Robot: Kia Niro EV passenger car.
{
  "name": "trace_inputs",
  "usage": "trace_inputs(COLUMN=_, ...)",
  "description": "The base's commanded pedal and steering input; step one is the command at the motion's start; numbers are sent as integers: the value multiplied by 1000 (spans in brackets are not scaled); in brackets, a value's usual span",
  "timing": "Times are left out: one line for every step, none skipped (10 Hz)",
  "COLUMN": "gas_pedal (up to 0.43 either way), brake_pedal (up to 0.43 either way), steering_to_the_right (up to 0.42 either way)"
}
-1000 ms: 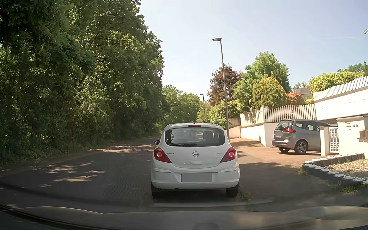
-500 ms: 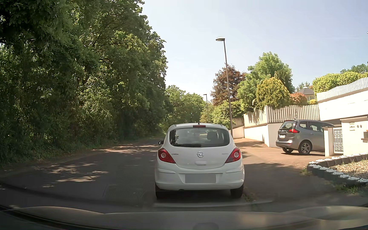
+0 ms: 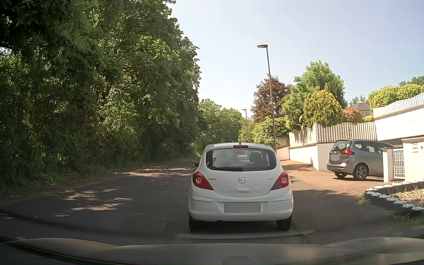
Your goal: Follow the waypoints while adhering to traffic rules and regulations
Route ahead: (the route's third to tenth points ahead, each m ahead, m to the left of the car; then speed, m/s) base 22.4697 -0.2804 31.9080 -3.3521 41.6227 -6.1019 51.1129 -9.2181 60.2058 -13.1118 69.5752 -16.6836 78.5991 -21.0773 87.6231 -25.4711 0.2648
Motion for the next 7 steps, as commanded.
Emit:
trace_inputs(gas_pedal=150, brake_pedal=0, steering_to_the_right=-968)
trace_inputs(gas_pedal=150, brake_pedal=0, steering_to_the_right=-968)
trace_inputs(gas_pedal=150, brake_pedal=0, steering_to_the_right=-968)
trace_inputs(gas_pedal=150, brake_pedal=0, steering_to_the_right=-968)
trace_inputs(gas_pedal=150, brake_pedal=0, steering_to_the_right=-968)
trace_inputs(gas_pedal=150, brake_pedal=0, steering_to_the_right=-968)
trace_inputs(gas_pedal=150, brake_pedal=0, steering_to_the_right=-968)
